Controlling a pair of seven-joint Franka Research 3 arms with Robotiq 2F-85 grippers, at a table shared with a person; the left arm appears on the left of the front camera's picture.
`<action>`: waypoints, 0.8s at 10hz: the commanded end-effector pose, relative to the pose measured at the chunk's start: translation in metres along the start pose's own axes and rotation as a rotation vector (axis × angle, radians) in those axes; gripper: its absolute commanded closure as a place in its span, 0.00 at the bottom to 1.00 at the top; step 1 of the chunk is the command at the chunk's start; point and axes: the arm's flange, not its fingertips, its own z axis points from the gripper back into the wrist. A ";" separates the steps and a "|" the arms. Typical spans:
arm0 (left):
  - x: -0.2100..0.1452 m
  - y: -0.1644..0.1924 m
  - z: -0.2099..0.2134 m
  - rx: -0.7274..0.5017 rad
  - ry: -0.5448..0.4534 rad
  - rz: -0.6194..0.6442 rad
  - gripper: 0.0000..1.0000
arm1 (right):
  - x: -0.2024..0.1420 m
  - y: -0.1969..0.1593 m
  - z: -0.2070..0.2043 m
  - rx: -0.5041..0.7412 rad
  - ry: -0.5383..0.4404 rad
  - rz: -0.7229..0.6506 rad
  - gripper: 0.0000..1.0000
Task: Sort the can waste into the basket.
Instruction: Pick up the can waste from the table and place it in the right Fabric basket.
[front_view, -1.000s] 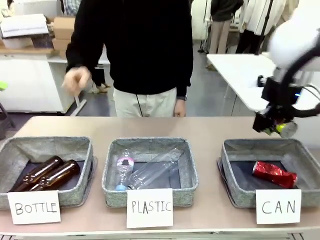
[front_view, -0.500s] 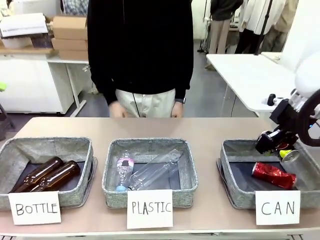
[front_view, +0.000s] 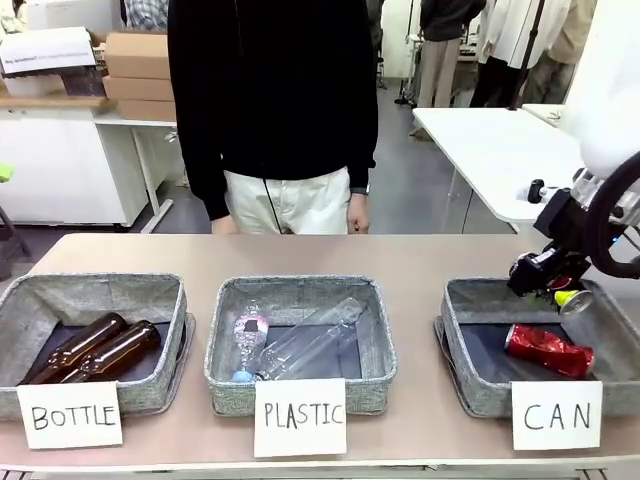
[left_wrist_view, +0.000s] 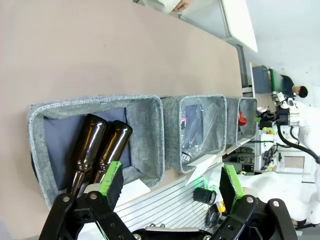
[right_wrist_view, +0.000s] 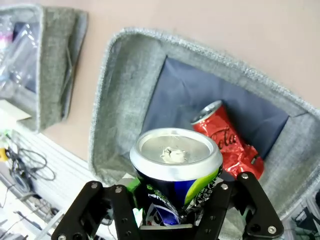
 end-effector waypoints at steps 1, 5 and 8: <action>-0.001 0.000 0.002 0.003 0.009 0.006 0.00 | 0.003 -0.002 0.002 0.024 -0.001 0.035 0.44; -0.001 0.000 0.002 0.003 0.009 0.006 0.00 | 0.003 -0.003 -0.001 0.024 -0.002 0.035 0.00; -0.001 0.000 0.002 0.003 0.009 0.006 0.00 | 0.005 -0.005 -0.001 0.017 0.004 0.030 0.00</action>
